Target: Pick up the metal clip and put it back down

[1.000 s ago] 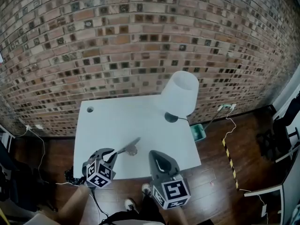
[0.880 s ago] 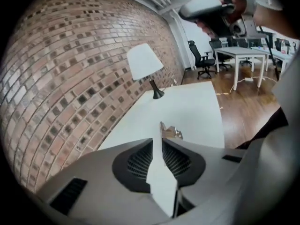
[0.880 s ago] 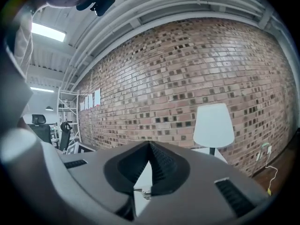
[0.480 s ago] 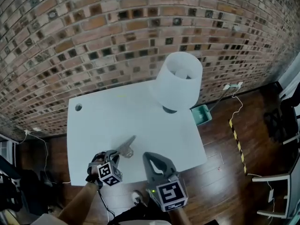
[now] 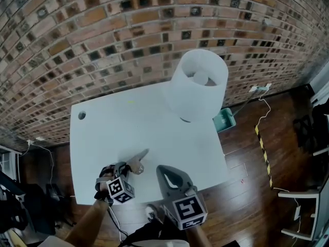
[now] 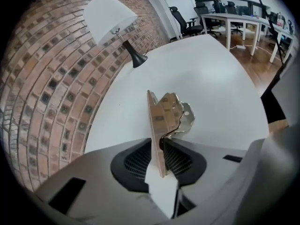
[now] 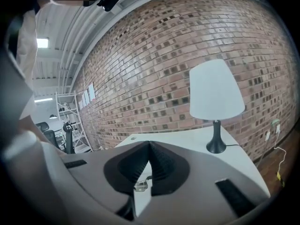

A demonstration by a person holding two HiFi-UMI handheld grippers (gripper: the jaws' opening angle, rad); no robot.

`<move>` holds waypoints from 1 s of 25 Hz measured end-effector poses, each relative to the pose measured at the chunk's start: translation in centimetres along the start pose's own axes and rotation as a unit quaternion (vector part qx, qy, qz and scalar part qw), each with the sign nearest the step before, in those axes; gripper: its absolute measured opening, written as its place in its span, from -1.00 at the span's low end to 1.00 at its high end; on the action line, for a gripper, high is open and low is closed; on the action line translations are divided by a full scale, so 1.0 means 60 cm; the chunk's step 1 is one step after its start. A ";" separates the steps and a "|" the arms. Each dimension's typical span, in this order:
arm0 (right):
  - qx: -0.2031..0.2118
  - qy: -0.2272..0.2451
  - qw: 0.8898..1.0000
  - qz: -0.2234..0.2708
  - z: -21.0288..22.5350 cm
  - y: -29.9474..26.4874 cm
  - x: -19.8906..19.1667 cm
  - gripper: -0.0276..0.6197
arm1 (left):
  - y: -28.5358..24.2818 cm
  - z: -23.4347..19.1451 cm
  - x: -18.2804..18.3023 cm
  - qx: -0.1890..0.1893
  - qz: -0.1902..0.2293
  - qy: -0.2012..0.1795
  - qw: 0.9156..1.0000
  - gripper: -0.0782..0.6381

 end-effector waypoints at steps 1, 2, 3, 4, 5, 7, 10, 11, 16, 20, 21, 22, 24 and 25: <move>0.001 -0.004 1.000 -0.002 0.002 -0.002 0.001 -0.95 | -0.005 -0.001 -0.001 -0.001 -0.002 0.001 1.000 -0.53; 0.002 -0.007 1.000 -0.005 0.003 -0.003 0.000 -0.95 | -0.009 -0.001 -0.003 -0.004 -0.001 0.004 1.000 -0.55; 0.002 -0.008 1.000 -0.006 0.005 -0.004 -0.002 -0.95 | -0.013 -0.002 -0.004 -0.006 0.000 0.006 1.000 -0.58; 0.002 -0.009 1.000 -0.007 0.006 -0.005 -0.004 -0.95 | -0.015 -0.003 -0.005 -0.007 0.002 0.007 1.000 -0.59; 0.001 -0.011 1.000 -0.009 0.008 -0.005 -0.005 -0.95 | -0.017 -0.005 -0.005 -0.007 0.002 0.005 1.000 -0.65; -0.001 -0.011 1.000 -0.012 0.012 -0.006 -0.008 -0.95 | -0.022 -0.008 -0.003 -0.007 0.003 0.002 1.000 -0.64; -0.002 -0.008 1.000 -0.010 0.014 -0.007 -0.012 -0.95 | -0.024 -0.019 -0.004 -0.019 0.018 0.032 0.999 -0.71; -0.002 -0.008 1.000 -0.009 0.014 -0.008 -0.011 -0.95 | -0.023 -0.022 -0.005 -0.023 0.025 0.051 0.998 -0.71; -0.008 -0.005 1.000 -0.007 0.016 0.000 -0.005 -0.95 | -0.003 -0.032 -0.013 -0.023 0.073 0.163 0.984 -0.72; -0.016 0.002 1.000 -0.002 0.013 0.010 0.001 -0.95 | 0.028 -0.040 -0.020 -0.006 0.118 0.228 0.966 -0.72; -0.016 0.003 1.000 0.000 0.008 0.012 0.006 -0.95 | 0.040 -0.044 -0.023 0.001 0.134 0.245 0.960 -0.72; -0.016 0.004 1.000 0.002 0.002 0.016 0.011 -0.95 | 0.055 -0.050 -0.026 0.008 0.153 0.262 0.953 -0.72; -0.016 0.009 1.000 0.007 -0.013 0.024 0.021 -0.95 | 0.097 -0.062 -0.029 0.023 0.201 0.294 0.934 -0.72; -0.017 0.013 1.000 0.012 -0.021 0.030 0.024 -0.95 | 0.121 -0.069 -0.032 0.031 0.227 0.310 0.923 -0.72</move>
Point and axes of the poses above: the fingertips, and each gripper's own axes: y backward along the fingers, z to its right, x out of its top, the point moved 9 cm from there along y, backward along the fingers, and after that the axes turned 5 degrees about -x, right-handed, at the moved point
